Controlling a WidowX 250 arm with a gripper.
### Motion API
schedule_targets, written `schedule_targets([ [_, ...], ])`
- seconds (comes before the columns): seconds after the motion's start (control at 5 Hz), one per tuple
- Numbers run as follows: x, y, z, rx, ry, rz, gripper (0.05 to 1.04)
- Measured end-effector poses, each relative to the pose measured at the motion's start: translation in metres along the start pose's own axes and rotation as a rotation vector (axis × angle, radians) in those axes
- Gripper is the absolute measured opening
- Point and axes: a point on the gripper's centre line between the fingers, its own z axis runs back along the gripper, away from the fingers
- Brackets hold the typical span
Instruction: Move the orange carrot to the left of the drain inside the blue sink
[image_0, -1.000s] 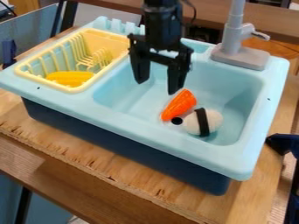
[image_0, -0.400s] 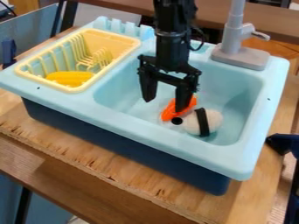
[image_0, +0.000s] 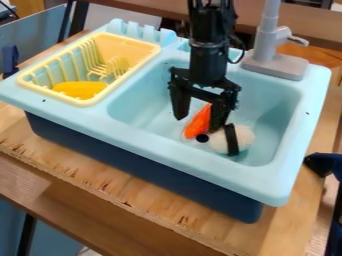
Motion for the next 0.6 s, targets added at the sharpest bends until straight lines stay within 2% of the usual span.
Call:
schedule_targets([
  [0.2,0.004,0.0011,-0.0109,0.0,0.02,0.012,0.671],
  [0.4,0.0058,0.0018,-0.0109,0.004,0.026,0.024,0.517],
  [0.6,0.0063,0.0021,-0.0109,0.005,0.023,0.029,0.517],
])
